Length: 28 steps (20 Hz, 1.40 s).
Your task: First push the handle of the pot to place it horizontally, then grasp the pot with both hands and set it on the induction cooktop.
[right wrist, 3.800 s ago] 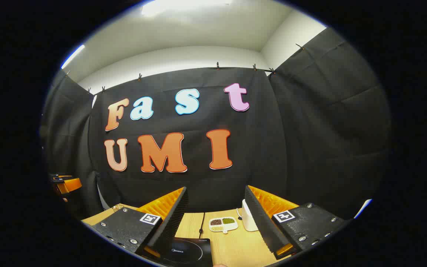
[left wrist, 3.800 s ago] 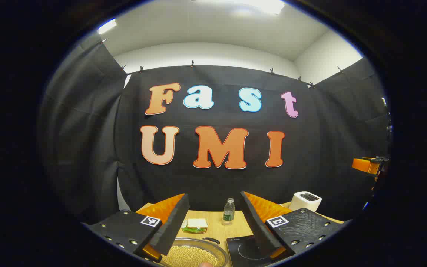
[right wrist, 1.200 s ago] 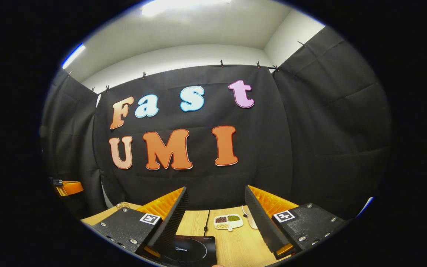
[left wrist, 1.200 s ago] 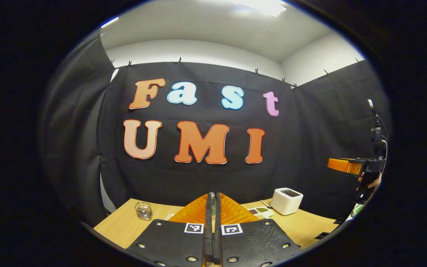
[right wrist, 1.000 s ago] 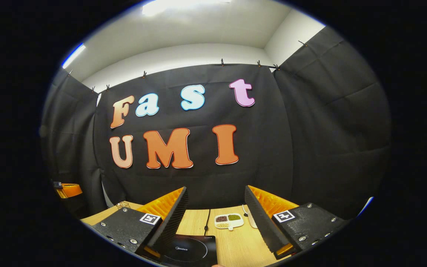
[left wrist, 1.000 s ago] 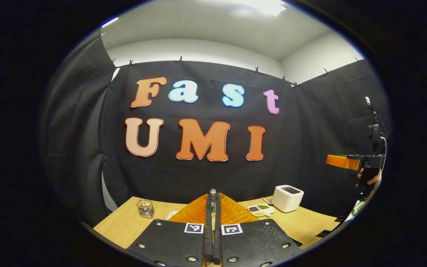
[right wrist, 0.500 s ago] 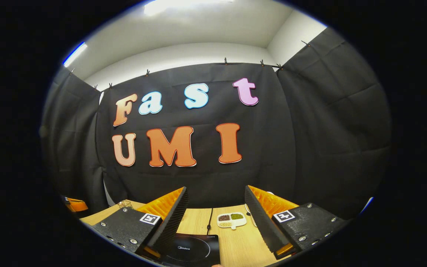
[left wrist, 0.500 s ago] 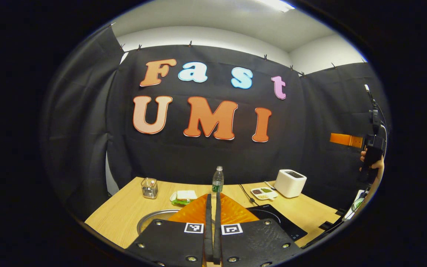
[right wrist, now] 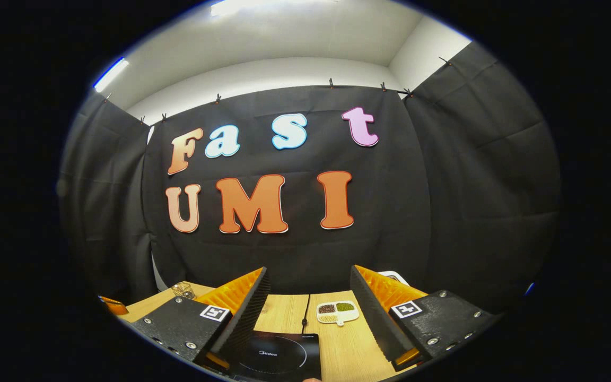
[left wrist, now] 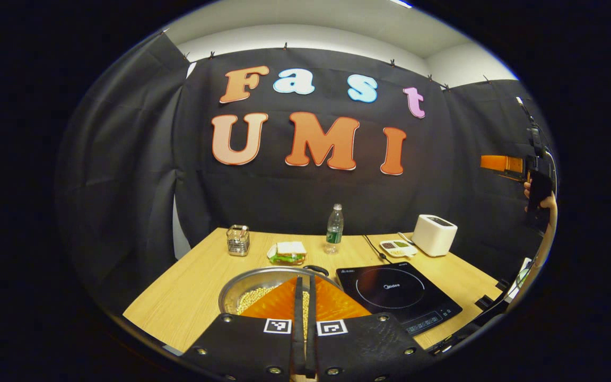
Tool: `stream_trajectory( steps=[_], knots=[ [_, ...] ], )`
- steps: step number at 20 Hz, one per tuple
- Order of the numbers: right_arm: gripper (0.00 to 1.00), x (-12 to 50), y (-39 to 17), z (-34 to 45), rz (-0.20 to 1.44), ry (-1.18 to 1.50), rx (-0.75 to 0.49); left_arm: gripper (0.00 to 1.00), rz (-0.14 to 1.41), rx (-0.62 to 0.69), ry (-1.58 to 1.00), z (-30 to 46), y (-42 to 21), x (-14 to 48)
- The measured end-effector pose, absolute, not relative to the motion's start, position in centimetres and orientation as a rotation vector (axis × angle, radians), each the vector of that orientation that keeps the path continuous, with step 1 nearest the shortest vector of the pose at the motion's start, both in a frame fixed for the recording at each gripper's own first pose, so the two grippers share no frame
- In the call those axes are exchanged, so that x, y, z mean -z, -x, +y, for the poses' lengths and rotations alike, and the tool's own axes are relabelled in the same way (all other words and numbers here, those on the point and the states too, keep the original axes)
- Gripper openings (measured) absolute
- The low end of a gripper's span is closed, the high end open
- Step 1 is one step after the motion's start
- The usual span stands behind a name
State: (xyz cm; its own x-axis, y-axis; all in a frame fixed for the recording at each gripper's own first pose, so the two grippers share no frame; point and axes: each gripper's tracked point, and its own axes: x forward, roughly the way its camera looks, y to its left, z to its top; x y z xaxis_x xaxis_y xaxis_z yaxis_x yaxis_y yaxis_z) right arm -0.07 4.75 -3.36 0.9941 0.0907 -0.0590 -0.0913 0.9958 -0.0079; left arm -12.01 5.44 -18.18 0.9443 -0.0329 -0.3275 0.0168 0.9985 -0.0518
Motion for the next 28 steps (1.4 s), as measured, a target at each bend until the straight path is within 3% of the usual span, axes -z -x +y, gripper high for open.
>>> stream_trajectory(
  steps=[16, 28],
  knots=[
    [0.95, 5.7, -0.5, 6.7, 0.091, 0.02, -0.124, 0.02, 0.648, -0.087, 0.154, 9.6, 19.7, 32.3],
    [0.95, 7.0, -1.3, 8.6, 0.106, 0.043, -0.139, 0.03, 0.721, -0.157, 0.203, 13.2, 17.9, 36.9]
  ],
)
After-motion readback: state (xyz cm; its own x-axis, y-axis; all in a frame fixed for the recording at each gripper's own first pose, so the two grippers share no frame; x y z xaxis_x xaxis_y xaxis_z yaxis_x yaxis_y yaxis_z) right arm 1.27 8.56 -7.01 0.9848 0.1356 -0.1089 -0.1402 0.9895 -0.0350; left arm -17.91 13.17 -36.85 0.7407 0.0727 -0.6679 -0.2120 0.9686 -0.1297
